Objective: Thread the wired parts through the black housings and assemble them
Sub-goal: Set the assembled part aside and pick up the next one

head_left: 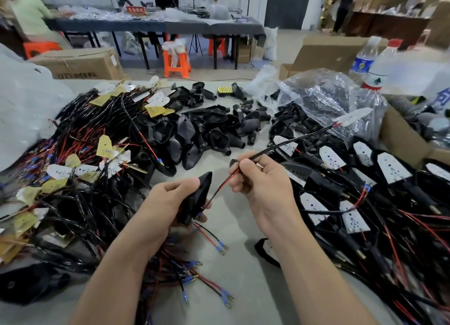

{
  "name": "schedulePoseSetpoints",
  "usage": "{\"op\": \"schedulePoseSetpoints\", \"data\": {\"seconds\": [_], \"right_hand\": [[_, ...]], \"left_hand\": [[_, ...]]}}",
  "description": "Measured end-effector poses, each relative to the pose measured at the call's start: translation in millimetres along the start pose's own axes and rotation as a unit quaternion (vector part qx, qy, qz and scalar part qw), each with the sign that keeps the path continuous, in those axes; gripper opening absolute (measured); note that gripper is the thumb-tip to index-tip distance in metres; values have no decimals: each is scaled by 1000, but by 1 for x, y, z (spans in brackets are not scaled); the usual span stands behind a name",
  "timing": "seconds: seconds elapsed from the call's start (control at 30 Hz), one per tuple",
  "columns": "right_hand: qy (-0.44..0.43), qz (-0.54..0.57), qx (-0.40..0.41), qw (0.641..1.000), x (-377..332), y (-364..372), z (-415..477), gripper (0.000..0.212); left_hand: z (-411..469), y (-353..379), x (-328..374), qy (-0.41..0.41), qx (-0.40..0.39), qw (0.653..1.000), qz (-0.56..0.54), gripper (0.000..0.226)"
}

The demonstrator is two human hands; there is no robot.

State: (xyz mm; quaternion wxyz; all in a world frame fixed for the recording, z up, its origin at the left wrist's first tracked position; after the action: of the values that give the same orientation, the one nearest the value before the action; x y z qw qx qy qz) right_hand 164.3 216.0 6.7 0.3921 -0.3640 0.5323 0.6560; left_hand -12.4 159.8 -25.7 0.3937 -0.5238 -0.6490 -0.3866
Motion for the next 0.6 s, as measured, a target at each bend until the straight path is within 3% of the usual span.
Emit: {"op": "schedulePoseSetpoints", "data": {"seconds": [0.17, 0.37, 0.6], "right_hand": [[8, 14, 26, 1000, -2, -8, 4, 25], [-16, -33, -7, 999, 3, -2, 1, 23], [-49, -89, 35, 994, 0, -15, 4, 32]], "left_hand": [[4, -14, 4, 26, 71, 997, 12, 31], [-5, 10, 5, 45, -32, 996, 69, 21], [-7, 6, 8, 66, -41, 996, 52, 32]]}}
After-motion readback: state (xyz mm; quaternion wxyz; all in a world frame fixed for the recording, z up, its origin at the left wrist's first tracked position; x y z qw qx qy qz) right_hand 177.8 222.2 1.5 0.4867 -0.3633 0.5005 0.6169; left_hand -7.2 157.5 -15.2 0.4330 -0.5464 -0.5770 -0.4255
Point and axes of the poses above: each hand's wrist, its own z-axis towards the middle knuckle, its own y-axis out of the palm, x = y × z, the point moved 7 cm from there along z, towards the middle knuckle, and after that the axes turned 9 degrees about -y, right-handed, at the moved point
